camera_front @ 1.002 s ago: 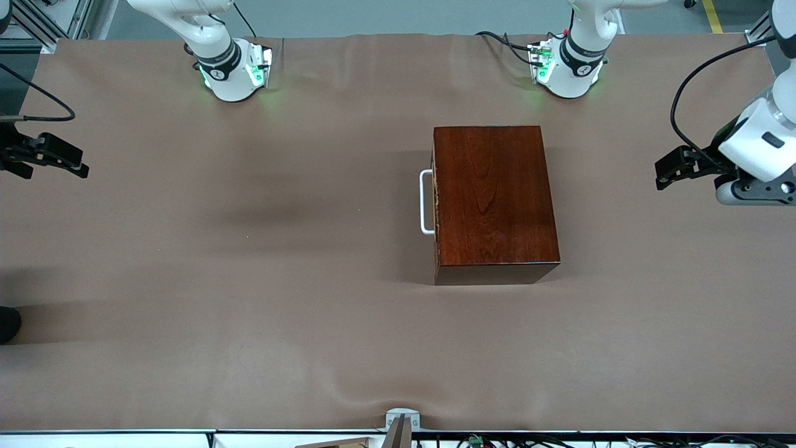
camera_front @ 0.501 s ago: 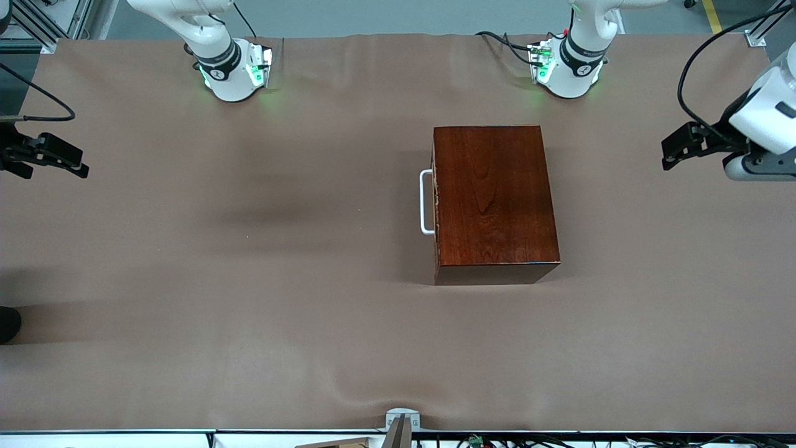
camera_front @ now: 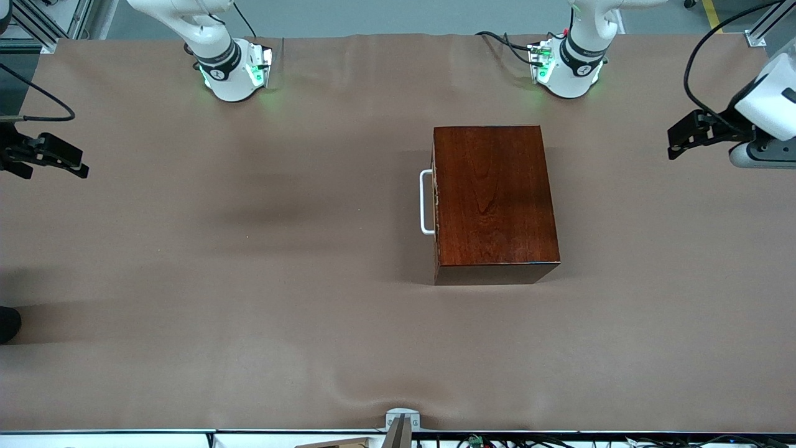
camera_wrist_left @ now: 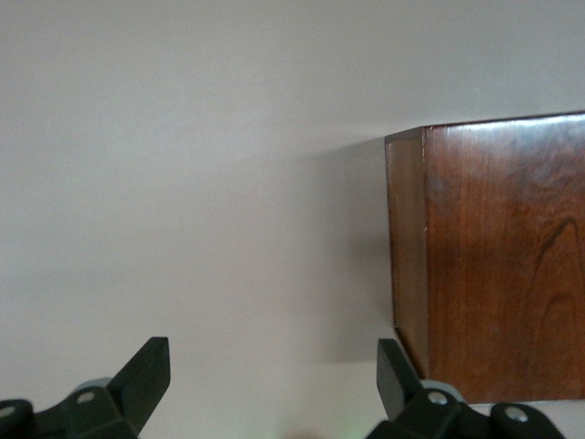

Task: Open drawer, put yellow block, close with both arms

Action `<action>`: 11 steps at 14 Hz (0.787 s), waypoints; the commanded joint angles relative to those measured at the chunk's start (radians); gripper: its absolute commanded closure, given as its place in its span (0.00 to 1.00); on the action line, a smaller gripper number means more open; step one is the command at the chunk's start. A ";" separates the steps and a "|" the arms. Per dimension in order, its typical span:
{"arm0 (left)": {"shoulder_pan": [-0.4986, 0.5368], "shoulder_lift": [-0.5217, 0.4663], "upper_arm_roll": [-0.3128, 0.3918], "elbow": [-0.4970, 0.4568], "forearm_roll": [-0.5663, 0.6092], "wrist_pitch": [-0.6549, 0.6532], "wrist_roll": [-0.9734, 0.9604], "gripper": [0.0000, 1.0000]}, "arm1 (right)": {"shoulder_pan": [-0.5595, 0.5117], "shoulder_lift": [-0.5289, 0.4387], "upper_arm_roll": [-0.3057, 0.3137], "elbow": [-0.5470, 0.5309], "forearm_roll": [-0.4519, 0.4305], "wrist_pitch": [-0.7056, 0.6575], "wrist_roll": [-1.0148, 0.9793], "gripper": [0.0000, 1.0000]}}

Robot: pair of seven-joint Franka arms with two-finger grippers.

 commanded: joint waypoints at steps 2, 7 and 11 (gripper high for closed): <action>0.032 -0.020 0.012 -0.022 -0.040 -0.010 0.055 0.00 | -0.011 -0.010 0.008 0.002 -0.003 0.000 0.014 0.00; 0.026 -0.023 -0.043 -0.031 -0.040 -0.022 -0.084 0.00 | -0.011 -0.011 0.008 0.002 -0.003 -0.002 0.014 0.00; 0.032 -0.024 -0.048 -0.038 -0.039 -0.022 -0.069 0.00 | -0.011 -0.010 0.006 0.004 -0.003 0.000 0.014 0.00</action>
